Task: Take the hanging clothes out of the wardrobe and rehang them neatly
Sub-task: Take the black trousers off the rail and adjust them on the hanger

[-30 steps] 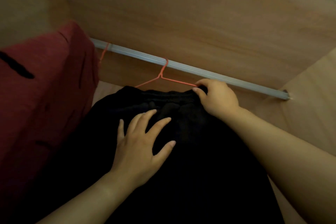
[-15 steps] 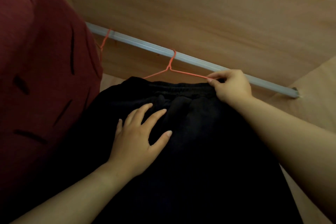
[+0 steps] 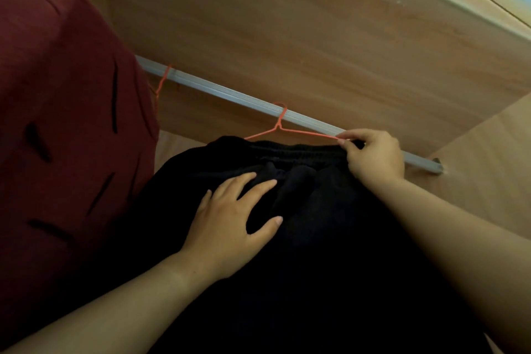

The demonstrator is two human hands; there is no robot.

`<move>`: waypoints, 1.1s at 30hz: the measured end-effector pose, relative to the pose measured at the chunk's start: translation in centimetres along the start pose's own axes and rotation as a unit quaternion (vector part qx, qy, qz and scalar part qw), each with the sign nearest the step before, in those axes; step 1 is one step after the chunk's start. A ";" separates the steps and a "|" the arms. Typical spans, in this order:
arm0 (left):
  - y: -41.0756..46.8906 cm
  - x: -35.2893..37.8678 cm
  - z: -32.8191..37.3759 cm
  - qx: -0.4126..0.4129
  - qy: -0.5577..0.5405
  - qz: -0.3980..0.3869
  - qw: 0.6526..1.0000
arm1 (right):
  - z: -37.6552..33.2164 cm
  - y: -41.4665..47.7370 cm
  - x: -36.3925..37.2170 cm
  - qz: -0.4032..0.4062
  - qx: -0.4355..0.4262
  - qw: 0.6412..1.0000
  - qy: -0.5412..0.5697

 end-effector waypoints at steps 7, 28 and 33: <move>0.1 0.0 0.5 -0.007 -0.001 -0.010 1.000 | 0.6 0.6 -1.3 0.025 -0.003 1.000 -0.009; -0.6 -0.3 -0.2 0.002 0.011 -0.012 1.000 | 1.6 1.4 -2.0 0.064 -0.028 0.998 0.001; -1.8 -1.1 0.9 0.023 0.008 0.017 1.000 | 2.7 0.0 -2.3 0.049 -0.033 0.998 0.036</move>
Point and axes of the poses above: each hand's wrist, its own y-axis towards the middle knuckle, its own x-axis out of the palm, z = x × y, the point moved 8 cm from there along y, towards the middle knuckle, and after that the axes turned 15 degrees about -y, right-handed, at the moved point
